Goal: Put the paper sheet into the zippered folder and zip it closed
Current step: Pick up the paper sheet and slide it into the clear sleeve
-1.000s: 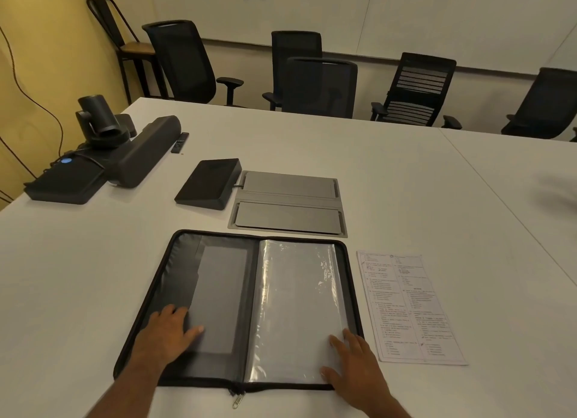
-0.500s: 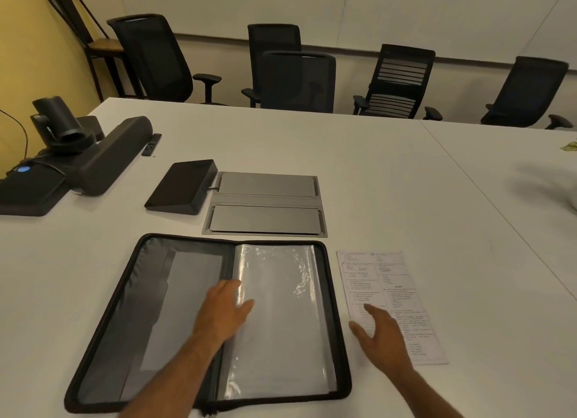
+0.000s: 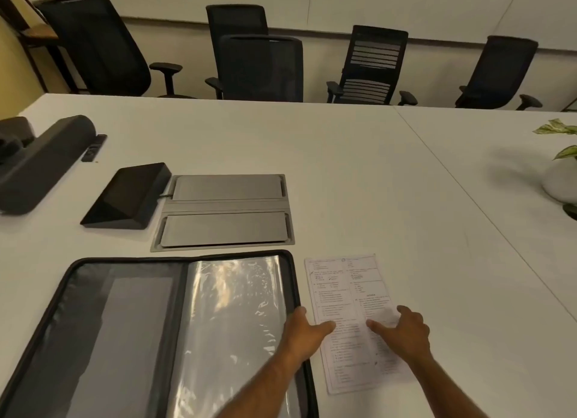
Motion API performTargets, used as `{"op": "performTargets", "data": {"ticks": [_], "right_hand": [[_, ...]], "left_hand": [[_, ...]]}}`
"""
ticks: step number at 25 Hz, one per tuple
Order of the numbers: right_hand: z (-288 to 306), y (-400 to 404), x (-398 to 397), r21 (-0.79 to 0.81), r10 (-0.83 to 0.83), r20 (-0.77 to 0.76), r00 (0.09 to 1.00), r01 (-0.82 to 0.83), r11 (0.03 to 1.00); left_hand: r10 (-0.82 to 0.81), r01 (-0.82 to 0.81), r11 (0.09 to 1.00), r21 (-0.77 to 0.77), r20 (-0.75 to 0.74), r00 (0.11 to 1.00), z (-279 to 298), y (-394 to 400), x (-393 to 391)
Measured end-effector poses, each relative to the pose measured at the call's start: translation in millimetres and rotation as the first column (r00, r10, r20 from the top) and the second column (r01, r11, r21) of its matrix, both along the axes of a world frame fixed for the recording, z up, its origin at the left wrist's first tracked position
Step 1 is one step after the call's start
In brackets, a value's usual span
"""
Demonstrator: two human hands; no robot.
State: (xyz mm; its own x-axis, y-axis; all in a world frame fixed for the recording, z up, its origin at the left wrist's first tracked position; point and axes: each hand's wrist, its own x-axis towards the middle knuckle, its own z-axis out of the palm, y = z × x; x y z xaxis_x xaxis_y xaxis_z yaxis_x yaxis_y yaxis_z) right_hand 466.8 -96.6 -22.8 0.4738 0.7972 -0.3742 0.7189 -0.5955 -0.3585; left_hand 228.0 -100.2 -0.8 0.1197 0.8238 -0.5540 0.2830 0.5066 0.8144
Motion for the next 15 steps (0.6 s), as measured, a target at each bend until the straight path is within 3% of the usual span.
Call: {"op": "performTargets", "data": {"ticks": [7, 15], "right_hand": [[-12, 5, 3, -0.085, 0.054, 0.113, 0.992, -0.045, 0.995], [-11, 12, 7, -0.070, 0.015, 0.071, 0.997, -0.010, 0.997]], "left_hand": [[0.063, -0.064, 0.998, 0.013, 0.077, 0.995, -7, 13, 26], [0.288, -0.258, 0.952, -0.162, 0.200, 0.936, -16, 18, 31]]}}
